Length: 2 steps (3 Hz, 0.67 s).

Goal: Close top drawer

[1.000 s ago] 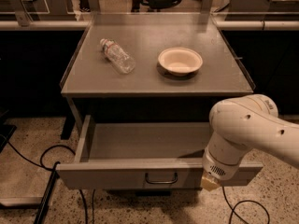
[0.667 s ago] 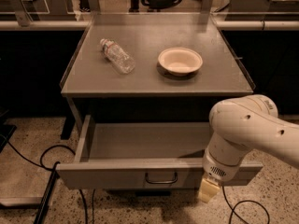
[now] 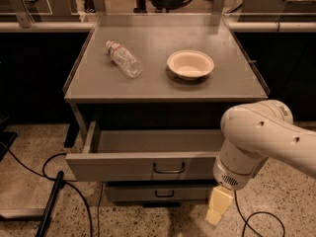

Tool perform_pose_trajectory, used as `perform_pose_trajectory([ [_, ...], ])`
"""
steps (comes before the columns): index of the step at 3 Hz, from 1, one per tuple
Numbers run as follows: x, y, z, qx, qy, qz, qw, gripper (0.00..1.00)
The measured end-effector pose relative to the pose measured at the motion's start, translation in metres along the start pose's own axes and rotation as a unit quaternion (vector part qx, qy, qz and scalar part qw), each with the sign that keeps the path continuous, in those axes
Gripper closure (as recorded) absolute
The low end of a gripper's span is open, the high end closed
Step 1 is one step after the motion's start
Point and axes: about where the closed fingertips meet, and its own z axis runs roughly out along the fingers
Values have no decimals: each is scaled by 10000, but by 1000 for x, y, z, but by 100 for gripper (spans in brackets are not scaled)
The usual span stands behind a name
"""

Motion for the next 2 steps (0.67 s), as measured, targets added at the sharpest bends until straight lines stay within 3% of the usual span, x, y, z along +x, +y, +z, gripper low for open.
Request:
perform_pose_trajectory([
  [1,0,0,0,0,0,0,10000,18],
  [2,0,0,0,0,-1,1,10000,43],
])
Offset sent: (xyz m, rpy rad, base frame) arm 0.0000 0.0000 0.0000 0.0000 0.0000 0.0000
